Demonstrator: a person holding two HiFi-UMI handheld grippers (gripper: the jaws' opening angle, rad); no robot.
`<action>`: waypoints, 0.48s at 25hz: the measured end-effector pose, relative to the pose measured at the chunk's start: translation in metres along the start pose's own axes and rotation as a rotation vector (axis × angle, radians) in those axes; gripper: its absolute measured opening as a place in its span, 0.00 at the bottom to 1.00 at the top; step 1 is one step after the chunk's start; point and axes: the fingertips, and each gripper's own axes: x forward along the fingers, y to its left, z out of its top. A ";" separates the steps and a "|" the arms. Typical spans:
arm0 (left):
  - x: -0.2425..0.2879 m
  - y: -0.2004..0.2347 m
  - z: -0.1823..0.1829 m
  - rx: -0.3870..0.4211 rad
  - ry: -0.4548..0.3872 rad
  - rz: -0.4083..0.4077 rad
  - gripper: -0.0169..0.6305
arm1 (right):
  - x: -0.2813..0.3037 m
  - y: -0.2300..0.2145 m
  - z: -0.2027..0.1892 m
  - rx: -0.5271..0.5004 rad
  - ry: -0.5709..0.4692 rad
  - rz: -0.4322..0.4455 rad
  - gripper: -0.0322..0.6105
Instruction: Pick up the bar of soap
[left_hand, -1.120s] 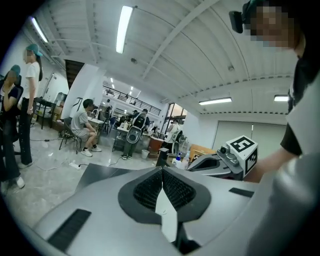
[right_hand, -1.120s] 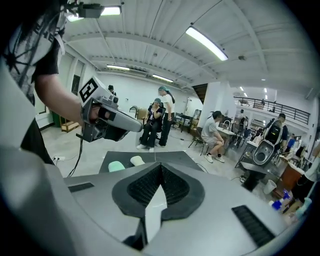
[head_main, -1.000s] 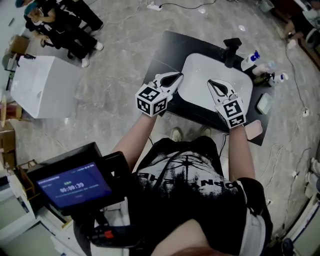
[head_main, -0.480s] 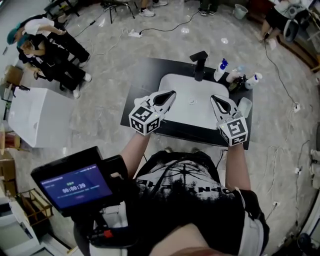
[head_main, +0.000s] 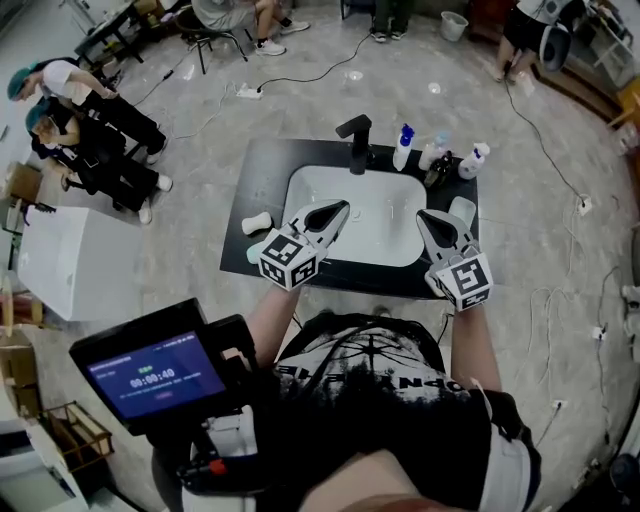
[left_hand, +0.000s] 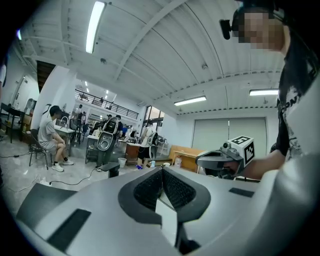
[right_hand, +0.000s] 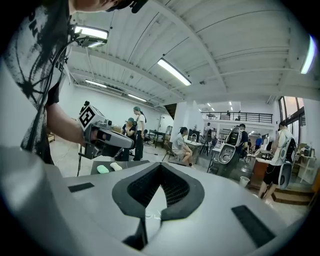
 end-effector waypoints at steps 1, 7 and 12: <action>0.002 -0.002 0.002 0.002 0.001 -0.008 0.05 | -0.001 -0.002 0.001 0.003 0.002 -0.005 0.07; 0.021 -0.024 -0.002 0.004 0.002 -0.032 0.05 | -0.014 -0.014 -0.013 -0.004 0.017 -0.022 0.07; 0.032 -0.040 -0.007 0.002 0.001 -0.040 0.05 | -0.028 -0.017 -0.021 -0.003 0.016 -0.022 0.07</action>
